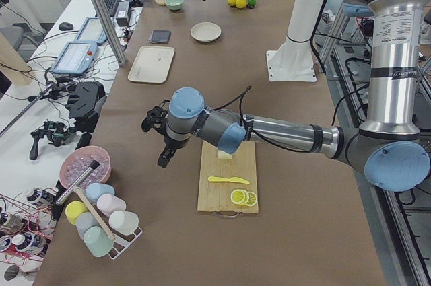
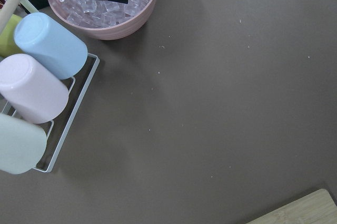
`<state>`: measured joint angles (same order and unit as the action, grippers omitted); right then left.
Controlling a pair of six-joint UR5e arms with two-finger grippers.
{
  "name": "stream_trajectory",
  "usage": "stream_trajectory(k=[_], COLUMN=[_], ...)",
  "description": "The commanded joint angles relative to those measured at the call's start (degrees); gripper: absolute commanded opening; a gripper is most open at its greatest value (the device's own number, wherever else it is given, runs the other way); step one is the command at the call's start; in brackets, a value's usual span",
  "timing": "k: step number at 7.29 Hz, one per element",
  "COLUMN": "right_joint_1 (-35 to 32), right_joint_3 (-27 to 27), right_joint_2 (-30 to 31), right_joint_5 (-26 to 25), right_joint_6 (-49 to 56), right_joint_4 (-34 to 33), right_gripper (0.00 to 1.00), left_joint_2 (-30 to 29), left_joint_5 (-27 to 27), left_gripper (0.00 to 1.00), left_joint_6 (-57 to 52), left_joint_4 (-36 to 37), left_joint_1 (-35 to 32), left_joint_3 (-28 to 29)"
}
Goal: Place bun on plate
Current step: 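Reach the right gripper to the white plate's rim and grip it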
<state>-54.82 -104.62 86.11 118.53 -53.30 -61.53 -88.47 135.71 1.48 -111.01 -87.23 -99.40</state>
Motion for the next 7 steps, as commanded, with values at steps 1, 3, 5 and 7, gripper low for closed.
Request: stream_trajectory(k=[1,3,5,7], right_joint_1=[7.0,8.8,9.9,10.3], right_joint_3=[3.7,11.6,14.8,13.0], right_joint_2=[-2.6,-2.6,-2.6,-3.5], right_joint_5=[-4.8,-5.9,-6.5,-6.3], right_joint_6=[-4.0,-6.0,-9.4,-16.0], right_joint_4=[1.4,12.5,18.9,18.6], right_gripper=[0.99,0.9,0.76,0.07], left_joint_2=[-0.6,-0.6,-0.6,-0.6], left_joint_5=[0.0,0.0,0.0,0.0], left_gripper=[0.98,0.98,0.98,0.98], left_joint_6=[2.9,2.9,2.9,2.8], left_joint_4=[-1.3,-1.6,-1.6,-1.7], left_joint_1=[0.7,0.7,0.7,0.7], left_joint_3=[0.2,0.1,-0.2,-0.2])
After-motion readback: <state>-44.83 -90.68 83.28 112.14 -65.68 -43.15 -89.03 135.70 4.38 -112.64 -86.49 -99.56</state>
